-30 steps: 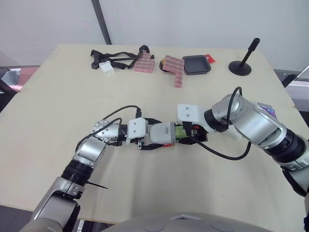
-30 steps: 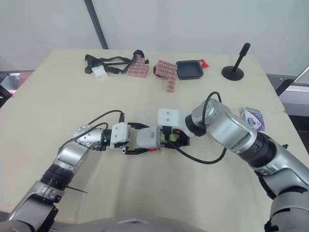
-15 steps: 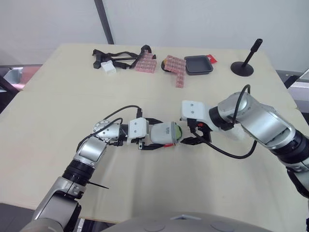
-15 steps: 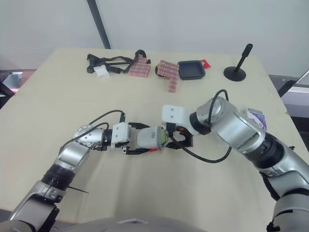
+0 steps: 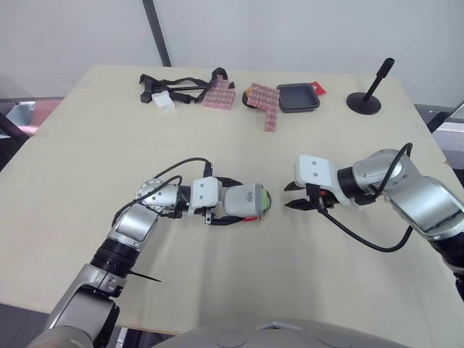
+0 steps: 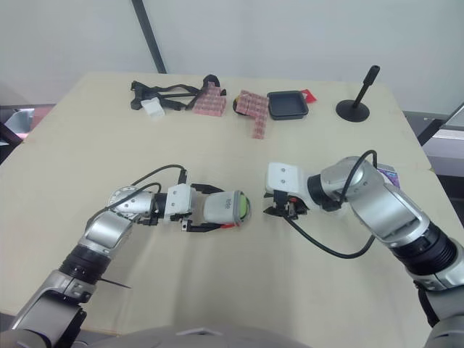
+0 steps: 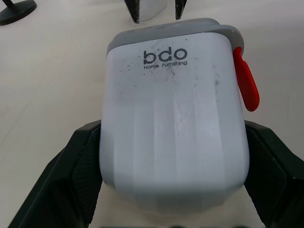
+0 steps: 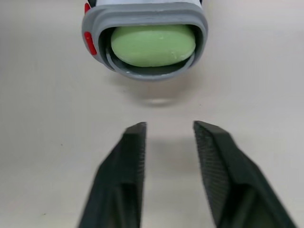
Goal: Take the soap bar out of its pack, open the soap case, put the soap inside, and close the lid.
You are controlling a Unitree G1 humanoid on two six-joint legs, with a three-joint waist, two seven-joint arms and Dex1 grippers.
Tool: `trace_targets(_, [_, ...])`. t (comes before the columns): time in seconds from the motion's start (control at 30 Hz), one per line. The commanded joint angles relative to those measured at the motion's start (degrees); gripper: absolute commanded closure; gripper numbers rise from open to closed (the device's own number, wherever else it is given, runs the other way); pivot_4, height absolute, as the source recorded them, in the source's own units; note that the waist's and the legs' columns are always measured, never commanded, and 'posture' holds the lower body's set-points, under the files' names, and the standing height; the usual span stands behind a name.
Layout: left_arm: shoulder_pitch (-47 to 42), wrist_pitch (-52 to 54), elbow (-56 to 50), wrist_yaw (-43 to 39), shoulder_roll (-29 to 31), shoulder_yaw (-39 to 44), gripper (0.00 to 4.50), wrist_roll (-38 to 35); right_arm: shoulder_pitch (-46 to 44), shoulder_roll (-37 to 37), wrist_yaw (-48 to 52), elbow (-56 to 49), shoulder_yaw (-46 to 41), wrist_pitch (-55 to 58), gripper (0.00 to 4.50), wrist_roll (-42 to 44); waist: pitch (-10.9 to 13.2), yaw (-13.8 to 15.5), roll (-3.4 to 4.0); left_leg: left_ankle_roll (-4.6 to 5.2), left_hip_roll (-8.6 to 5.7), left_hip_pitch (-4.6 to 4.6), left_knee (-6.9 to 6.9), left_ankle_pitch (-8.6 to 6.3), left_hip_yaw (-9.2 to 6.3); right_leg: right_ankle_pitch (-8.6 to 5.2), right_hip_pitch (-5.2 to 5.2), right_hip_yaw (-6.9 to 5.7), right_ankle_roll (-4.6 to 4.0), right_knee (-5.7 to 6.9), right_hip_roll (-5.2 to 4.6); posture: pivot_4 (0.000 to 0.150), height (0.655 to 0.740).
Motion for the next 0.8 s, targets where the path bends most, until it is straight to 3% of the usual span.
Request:
trace_targets(0.03, [-0.93, -1.14, -1.27, -1.18, 0.83, 0.62, 1.04, -1.69, 0.60, 0.03, -0.62, -0.76, -1.03, -2.71, 4.19, -1.02, 0.00, -0.02, 0.00, 0.00, 0.00, 0.00, 0.00, 0.00, 0.00, 0.00, 0.00, 0.00, 0.00, 0.00, 0.00, 0.150, 0.7400])
trace_targets(0.07, [-0.99, -1.08, -1.26, -1.41, 0.92, 0.68, 1.04, -1.74, 0.77, 0.04, -0.59, -0.87, -0.69, -3.01, 4.48, -1.23, 0.00, -0.04, 0.00, 0.00, 0.00, 0.00, 0.00, 0.00, 0.00, 0.00, 0.00, 0.00, 0.00, 0.00, 0.00, 0.150, 0.7400])
trace_targets(0.8, [-1.47, 1.00, -2.57, 0.23, -1.25, -0.28, 1.04, -1.16, -3.29, 6.84, -0.74, -1.83, 5.51, -1.73, 4.48, -3.74, 0.00, -0.23, 0.00, 0.01, 0.00, 0.02, 0.01, 0.00, 0.00, 0.00, 0.00, 0.00, 0.00, 0.02, 0.00, 0.150, 0.7400])
